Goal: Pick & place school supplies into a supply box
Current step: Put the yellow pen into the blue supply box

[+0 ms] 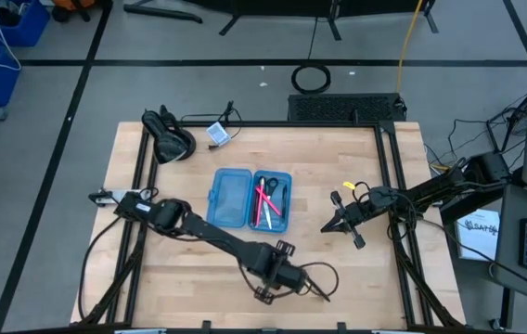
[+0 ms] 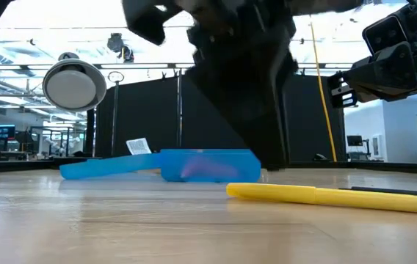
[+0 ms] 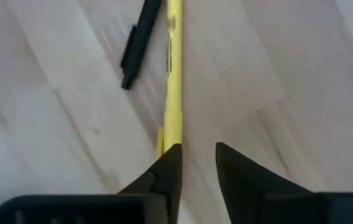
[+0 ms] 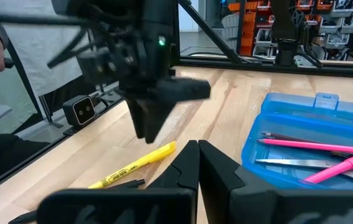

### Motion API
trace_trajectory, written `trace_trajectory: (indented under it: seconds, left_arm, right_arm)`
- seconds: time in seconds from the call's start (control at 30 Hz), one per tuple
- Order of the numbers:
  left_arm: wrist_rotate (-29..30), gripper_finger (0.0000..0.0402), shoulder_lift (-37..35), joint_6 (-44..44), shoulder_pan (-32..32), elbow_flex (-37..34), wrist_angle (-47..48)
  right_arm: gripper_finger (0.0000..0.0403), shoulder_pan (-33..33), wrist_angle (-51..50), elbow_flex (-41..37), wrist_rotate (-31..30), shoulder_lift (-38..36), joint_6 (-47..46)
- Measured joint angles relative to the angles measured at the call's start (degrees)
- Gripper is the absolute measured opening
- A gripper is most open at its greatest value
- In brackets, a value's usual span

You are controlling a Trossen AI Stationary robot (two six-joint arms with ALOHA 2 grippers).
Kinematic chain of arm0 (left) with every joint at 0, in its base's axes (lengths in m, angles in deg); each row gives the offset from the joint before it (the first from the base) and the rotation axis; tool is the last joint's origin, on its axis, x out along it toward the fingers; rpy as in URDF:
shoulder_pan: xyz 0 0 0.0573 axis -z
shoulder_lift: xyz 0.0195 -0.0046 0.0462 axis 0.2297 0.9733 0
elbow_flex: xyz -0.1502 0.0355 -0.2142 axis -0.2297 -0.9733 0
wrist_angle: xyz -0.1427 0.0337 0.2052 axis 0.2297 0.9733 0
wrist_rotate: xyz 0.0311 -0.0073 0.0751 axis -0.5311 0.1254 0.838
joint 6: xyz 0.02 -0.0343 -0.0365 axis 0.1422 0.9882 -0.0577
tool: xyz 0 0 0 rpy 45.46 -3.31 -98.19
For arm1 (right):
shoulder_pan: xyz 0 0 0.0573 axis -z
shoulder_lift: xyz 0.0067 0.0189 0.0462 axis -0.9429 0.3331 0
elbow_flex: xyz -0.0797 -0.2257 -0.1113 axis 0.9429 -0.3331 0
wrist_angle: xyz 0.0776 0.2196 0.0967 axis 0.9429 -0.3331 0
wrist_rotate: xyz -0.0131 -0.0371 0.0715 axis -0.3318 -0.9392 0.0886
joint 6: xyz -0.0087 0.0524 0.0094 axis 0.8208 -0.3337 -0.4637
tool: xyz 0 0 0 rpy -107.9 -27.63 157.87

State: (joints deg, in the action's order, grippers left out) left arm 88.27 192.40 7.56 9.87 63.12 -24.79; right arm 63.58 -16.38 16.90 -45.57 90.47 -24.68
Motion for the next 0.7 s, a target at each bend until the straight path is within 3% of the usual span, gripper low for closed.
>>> trace_trajectory:
  seconds: [0.3, 0.7]
  left_arm:
    - [-1.7, 0.0155, 0.5, 3.9, -2.2, -2.0, -0.4]
    - [-3.9, 0.0154, -0.2, 1.7, -2.5, -7.9, -5.3]
  right_arm:
    - [0.0000, 0.0, 0.0, 0.0, 0.0, 0.0, 0.0]
    - [0.0000, 0.0, 0.0, 0.0, 0.0, 0.0, 0.1]
